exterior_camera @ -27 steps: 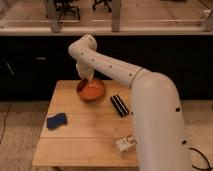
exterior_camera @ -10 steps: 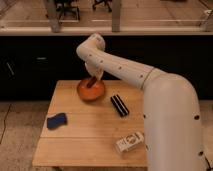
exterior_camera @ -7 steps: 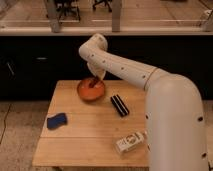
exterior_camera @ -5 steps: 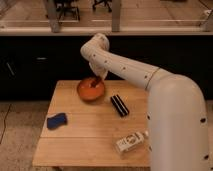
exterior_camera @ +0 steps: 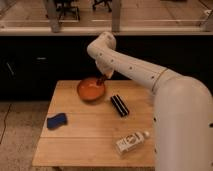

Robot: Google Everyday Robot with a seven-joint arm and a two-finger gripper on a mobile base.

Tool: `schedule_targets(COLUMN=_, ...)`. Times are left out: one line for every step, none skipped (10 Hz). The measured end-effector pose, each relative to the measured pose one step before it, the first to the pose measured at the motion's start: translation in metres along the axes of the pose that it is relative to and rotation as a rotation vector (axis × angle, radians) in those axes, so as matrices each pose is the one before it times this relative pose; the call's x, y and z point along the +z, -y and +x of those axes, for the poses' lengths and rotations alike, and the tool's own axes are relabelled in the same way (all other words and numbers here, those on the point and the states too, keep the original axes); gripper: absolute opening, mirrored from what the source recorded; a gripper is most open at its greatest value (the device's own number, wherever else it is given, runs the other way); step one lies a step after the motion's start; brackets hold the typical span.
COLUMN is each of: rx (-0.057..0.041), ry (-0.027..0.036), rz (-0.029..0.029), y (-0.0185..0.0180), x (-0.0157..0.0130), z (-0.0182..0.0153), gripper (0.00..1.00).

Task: Place the pepper in the ceramic cup

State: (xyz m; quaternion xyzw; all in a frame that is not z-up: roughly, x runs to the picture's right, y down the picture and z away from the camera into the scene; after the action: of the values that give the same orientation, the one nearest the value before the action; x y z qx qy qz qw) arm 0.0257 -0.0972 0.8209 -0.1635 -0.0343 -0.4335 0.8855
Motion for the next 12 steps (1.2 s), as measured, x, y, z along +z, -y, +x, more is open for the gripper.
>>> schedule_targets(rx=0.00731, ry=-0.00214, rz=0.00157, y=-0.00443, x=-0.00188, z=0.00195, gripper=0.04)
schedule_targets(rx=0.00173, ry=-0.00053, rz=0.00258, y=-0.00222, x=-0.00230, z=-0.00172, gripper=0.04)
schedule_targets(rx=-0.00082, ry=-0.00016, rz=0.00259, y=-0.00074, x=-0.00183, z=-0.00217, gripper=0.04)
schedule_targets(rx=0.00227, ry=-0.00232, rz=-0.00069, y=-0.00371, x=-0.00208, z=-0.00055, gripper=0.04)
schedule_targets(rx=0.00596, ry=-0.00570, rz=0.00120, y=-0.00846, x=-0.00587, z=-0.00178, gripper=0.04)
schedule_targets(rx=0.00619, ry=-0.00510, rz=-0.00007, y=-0.00590, x=-0.00362, z=0.00002, gripper=0.04)
schedule_targets(rx=0.00999, ry=-0.00997, rz=-0.00177, y=-0.00809, x=-0.00462, z=0.00138, gripper=0.04)
schedule_targets(rx=0.00719, ry=-0.00937, rz=-0.00042, y=-0.00631, x=-0.00509, z=0.00173, gripper=0.04)
schedule_targets(rx=0.01181, ry=-0.00971, rz=-0.00411, y=-0.00778, x=-0.00321, z=0.00466, gripper=0.04)
schedule_targets(rx=0.01079, ry=-0.00735, rz=-0.00403, y=-0.00581, x=-0.00152, z=0.00385, gripper=0.04)
schedule_targets(rx=0.01262, ry=-0.01007, rz=-0.00593, y=-0.00453, x=-0.00159, z=0.00341, gripper=0.04)
schedule_targets(rx=0.00995, ry=-0.00868, rz=-0.00657, y=-0.00326, x=-0.00021, z=0.00288, gripper=0.04)
